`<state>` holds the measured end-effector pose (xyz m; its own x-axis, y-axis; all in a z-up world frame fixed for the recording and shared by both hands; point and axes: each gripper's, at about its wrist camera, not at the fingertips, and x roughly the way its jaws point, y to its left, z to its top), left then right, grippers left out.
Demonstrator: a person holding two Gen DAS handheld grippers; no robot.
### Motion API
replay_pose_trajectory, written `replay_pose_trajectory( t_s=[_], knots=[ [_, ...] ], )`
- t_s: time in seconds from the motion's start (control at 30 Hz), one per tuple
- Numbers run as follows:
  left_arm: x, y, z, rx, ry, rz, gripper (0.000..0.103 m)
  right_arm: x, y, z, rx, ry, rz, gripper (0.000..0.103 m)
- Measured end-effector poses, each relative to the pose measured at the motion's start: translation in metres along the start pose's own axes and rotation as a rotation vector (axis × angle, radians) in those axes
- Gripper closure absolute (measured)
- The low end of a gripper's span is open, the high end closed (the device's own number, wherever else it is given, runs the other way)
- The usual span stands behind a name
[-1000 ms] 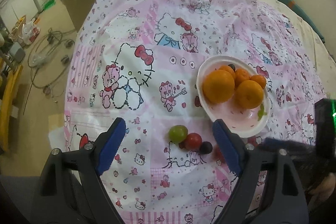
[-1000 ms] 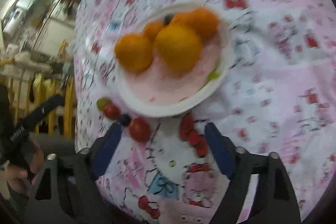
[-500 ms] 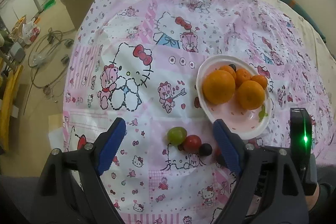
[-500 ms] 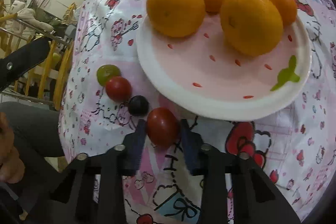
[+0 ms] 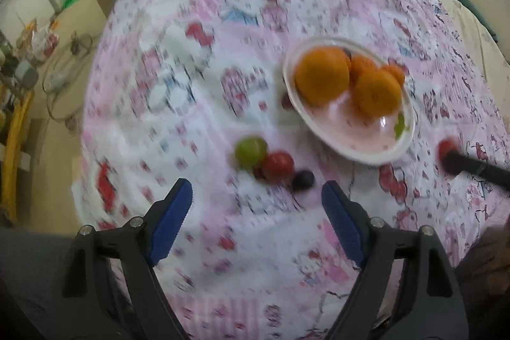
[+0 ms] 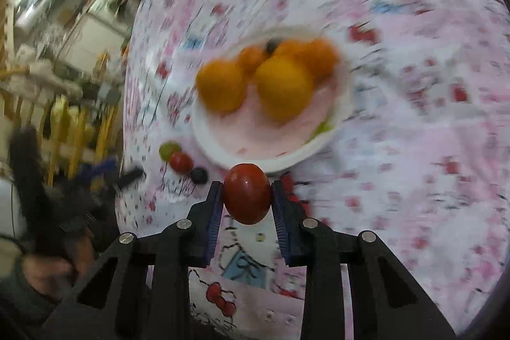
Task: Organize fruits
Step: 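Grasp a red tomato with the right tool, then grasp another black grape with the left tool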
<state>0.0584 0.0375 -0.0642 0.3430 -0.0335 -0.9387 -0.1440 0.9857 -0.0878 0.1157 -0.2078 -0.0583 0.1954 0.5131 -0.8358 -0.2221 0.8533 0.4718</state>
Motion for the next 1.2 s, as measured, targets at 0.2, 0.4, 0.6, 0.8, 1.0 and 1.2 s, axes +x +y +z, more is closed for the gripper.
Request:
replay_pose_trajectory(
  t_s=[0.2,0.4,0.6,0.8,1.0,1.2],
  knots=[
    [0.024,-0.021,-0.016,-0.024,0.036,-0.003,0.042,-0.045,-0.044,0.005,0.078,-0.093,-0.038,0.071],
    [0.042,-0.041,-0.011,-0.049,0.027,0.035,0.056,-0.060,-0.068,0.006,0.172,-0.160,0.012,0.071],
    [0.062,-0.048,-0.009,-0.130,0.029,0.088,0.060,-0.065,-0.066,0.008,0.172,-0.191,0.042,0.071],
    [0.070,-0.058,-0.011,-0.099,0.027,0.106,0.084,-0.065,-0.066,0.009,0.173,-0.185,0.049,0.071],
    [0.068,-0.054,-0.011,-0.097,0.036,0.085,0.085,-0.063,-0.064,0.010,0.171,-0.178,0.046,0.071],
    [0.046,-0.046,-0.017,-0.108,0.057,0.026,0.085,-0.059,-0.062,0.009,0.164,-0.169,0.033,0.071]
  ],
)
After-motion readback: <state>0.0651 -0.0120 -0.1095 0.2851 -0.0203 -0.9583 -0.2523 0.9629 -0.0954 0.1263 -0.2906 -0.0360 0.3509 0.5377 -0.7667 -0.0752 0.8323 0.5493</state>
